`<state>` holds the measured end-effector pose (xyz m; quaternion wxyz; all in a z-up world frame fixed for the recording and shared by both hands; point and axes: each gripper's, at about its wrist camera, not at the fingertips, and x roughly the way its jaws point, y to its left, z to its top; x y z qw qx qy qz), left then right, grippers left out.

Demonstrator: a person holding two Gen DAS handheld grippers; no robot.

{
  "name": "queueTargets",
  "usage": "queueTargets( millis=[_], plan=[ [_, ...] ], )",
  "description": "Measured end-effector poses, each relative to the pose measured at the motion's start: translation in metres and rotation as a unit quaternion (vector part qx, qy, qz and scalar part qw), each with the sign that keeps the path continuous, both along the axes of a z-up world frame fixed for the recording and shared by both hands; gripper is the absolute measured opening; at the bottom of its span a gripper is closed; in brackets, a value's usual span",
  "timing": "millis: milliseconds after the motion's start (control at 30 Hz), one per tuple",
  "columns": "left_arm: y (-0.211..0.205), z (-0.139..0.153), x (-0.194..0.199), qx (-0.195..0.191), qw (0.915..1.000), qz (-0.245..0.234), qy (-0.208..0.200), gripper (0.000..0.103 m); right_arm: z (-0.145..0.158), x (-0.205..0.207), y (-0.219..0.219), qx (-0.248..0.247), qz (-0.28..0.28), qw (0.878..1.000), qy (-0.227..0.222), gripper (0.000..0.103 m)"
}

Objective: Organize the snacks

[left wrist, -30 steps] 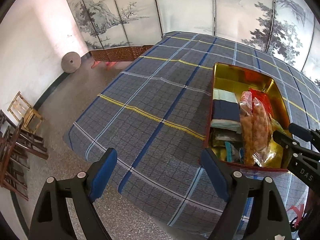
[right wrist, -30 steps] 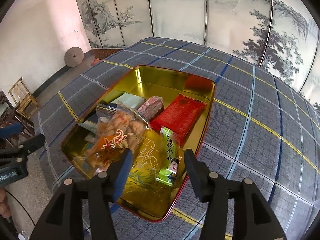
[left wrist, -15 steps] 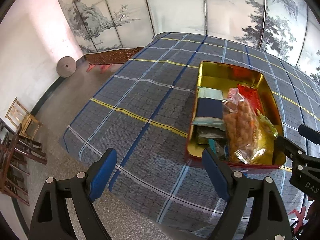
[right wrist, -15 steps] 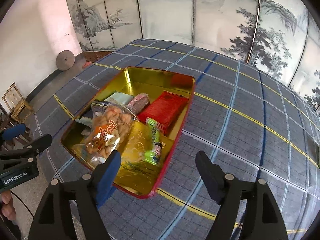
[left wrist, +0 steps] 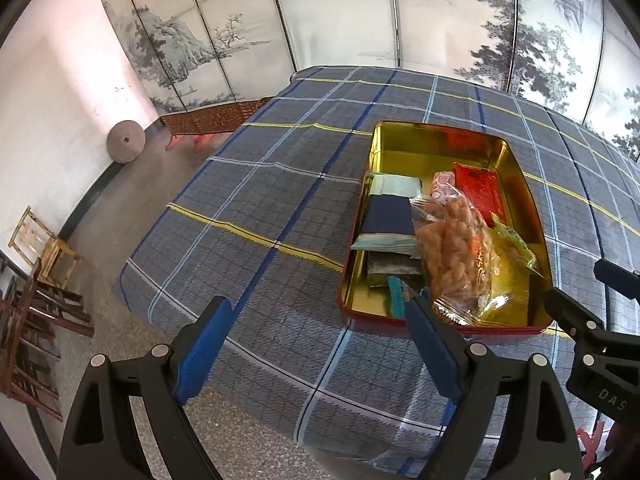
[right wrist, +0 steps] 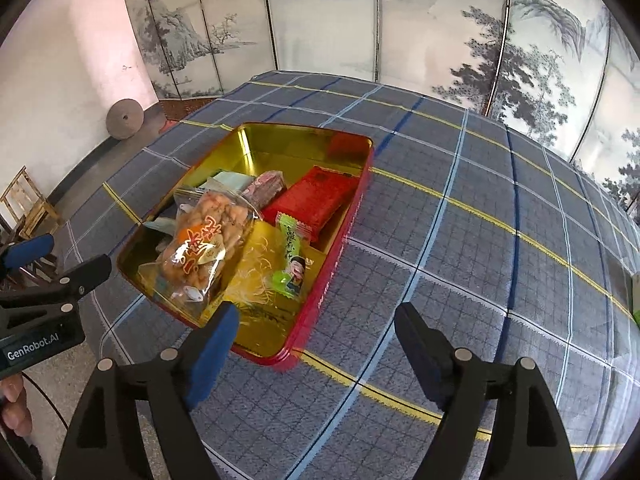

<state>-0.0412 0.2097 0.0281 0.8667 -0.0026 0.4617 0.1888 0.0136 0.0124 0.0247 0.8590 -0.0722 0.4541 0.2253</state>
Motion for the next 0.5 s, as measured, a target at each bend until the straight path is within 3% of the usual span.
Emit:
queueTargets(
  millis=[500],
  plan=[
    [-0.0047, -0.0011, 0.0027, -0.004, 1.0, -0.001, 0.003, 0.086, -0.005, -0.0032, -0.0005, -0.008, 0.006, 1.0, 0.004, 0.082]
  ],
)
